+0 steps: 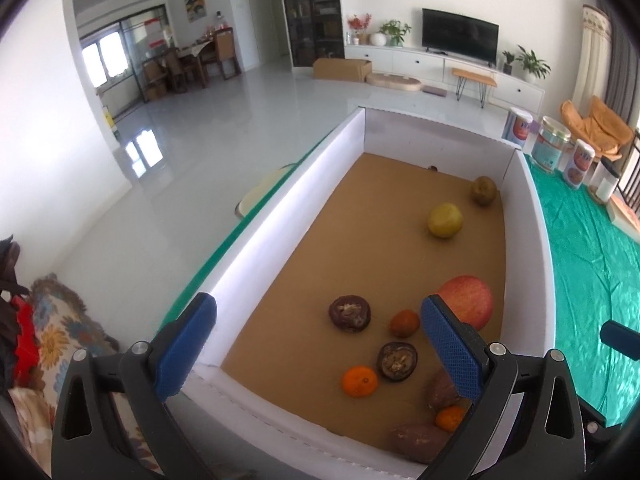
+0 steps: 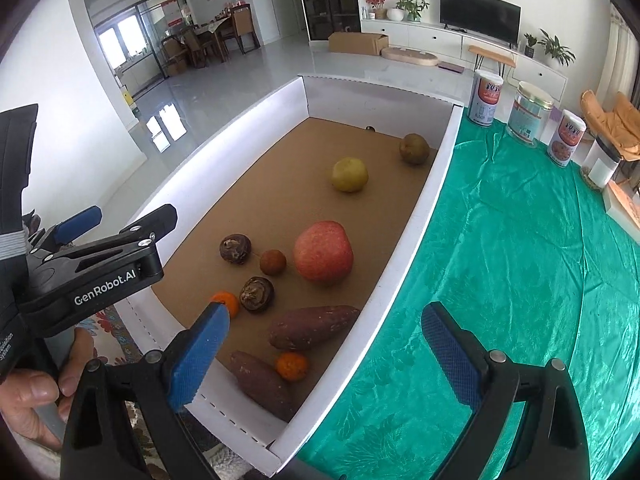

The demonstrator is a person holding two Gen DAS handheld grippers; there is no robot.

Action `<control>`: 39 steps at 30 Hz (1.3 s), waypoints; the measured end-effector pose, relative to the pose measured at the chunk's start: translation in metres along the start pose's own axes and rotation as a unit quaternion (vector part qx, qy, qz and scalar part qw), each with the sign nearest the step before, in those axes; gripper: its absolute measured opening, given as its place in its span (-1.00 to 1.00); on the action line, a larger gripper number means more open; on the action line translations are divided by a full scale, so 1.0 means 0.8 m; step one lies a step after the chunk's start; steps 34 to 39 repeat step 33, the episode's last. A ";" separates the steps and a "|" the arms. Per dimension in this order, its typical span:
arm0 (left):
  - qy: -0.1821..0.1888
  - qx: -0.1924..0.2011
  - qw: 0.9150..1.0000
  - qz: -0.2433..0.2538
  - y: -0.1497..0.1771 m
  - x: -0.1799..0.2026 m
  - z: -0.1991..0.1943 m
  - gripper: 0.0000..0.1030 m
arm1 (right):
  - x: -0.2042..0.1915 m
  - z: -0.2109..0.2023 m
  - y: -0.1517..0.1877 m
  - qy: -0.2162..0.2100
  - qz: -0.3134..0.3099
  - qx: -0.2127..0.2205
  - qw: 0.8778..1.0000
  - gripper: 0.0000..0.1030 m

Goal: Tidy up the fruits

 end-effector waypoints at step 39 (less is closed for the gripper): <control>0.063 -0.026 0.997 -0.024 0.006 -0.022 0.002 0.98 | -0.030 0.008 -0.008 0.017 -0.021 -0.009 1.000 0.87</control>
Point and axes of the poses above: each gripper's, at about its wrist camera, not at the fingertips, and z roughly the way its jaws point, x to its right, y to its underside, the point moved 5 cm from there along z, roughly the way its jaws point, and after that the axes turned 6 degrees about x, right-handed, at the moved point
